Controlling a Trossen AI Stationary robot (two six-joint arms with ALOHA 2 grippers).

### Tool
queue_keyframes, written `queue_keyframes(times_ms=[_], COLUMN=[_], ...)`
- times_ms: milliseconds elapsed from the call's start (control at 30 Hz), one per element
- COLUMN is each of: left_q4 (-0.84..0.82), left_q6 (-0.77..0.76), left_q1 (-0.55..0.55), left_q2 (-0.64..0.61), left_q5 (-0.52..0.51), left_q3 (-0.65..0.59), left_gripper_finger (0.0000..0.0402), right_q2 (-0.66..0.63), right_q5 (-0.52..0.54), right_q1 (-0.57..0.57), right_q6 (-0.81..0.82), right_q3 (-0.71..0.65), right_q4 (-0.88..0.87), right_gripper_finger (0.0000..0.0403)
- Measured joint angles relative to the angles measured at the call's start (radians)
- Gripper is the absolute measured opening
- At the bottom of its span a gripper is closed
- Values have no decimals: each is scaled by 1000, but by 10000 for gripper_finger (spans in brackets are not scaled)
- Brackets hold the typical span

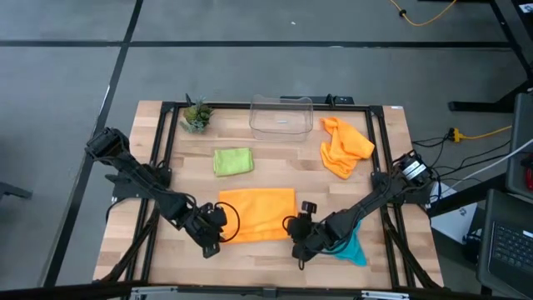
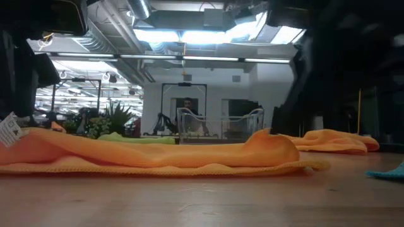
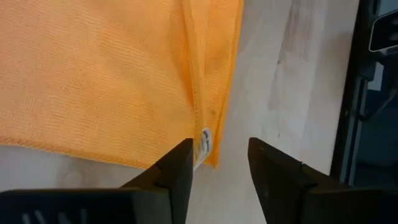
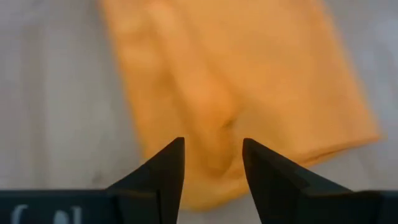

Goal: Fold microfiber towels
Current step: Fold the bottom microfiber cloth

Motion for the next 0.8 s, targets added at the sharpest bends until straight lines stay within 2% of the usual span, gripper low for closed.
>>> queue_keyframes(times_ms=[67,200,400,800], left_q4=[3,3,2,3], left_q6=[-1,0,2,10], left_q1=[0,0,0,0], left_q2=[0,0,0,0], left_q5=[-1,-4,-8,-33], left_q3=[0,0,0,0], left_gripper_finger=[148,147,148,148], right_q2=[0,4,14,26], right_q5=[42,-35,-40,-40], right_q1=[-6,-41,-56,-92], right_q6=[45,73,51,-2], right_q3=[0,-10,-22,-22], right_q4=[-1,7,69,65], right_gripper_finger=[165,165,165,164])
